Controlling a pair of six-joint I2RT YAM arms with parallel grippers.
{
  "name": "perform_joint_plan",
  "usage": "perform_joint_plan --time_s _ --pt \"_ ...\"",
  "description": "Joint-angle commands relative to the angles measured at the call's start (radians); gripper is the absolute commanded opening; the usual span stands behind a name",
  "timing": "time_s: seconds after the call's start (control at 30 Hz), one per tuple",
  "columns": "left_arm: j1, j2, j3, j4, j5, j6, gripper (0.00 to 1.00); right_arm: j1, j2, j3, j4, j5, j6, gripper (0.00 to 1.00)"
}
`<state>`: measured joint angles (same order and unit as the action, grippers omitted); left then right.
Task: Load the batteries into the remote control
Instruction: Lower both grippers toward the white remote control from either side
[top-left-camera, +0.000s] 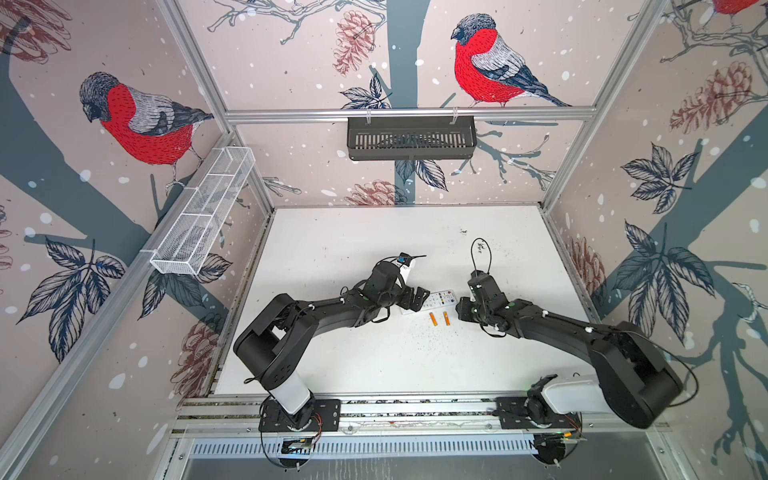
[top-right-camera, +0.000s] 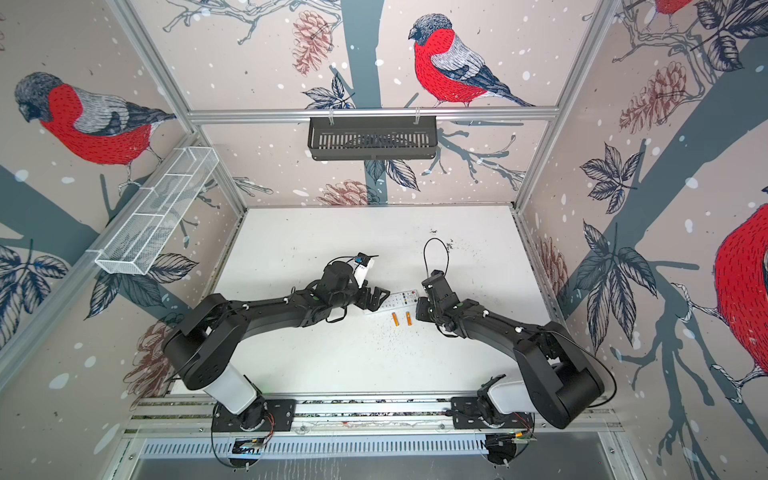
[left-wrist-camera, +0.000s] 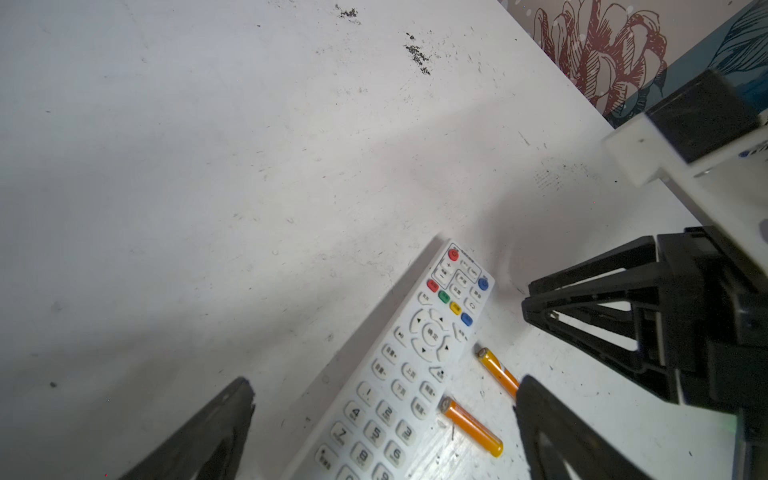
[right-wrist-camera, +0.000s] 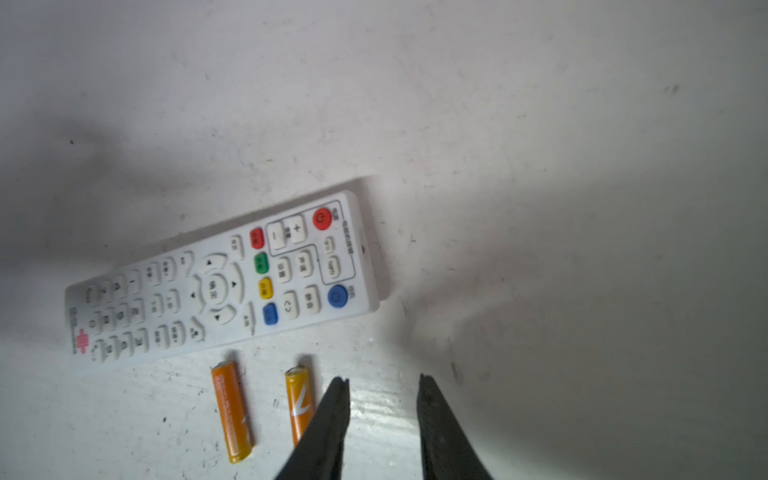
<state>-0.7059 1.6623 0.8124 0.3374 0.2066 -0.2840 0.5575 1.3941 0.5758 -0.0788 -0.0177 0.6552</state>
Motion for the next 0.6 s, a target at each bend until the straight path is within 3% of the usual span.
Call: perform_joint_plan --time_s 0.0,0.2,0.57 --pt "0.000 0.017 0.019 0.042 0.017 -0.014 0.98 0.002 0.054 0.015 0.038 -0.031 0.018 0.32" --pt "0.003 -0.004 0.009 0.015 -0.003 -0.008 0.98 0.012 0.185 0.083 0.103 -0.079 -0.010 0.29" --pt "0.050 -0.098 -0.029 -0.126 -0.073 0.011 0.98 0.099 0.426 0.291 0.213 -0.157 -0.050 0.35"
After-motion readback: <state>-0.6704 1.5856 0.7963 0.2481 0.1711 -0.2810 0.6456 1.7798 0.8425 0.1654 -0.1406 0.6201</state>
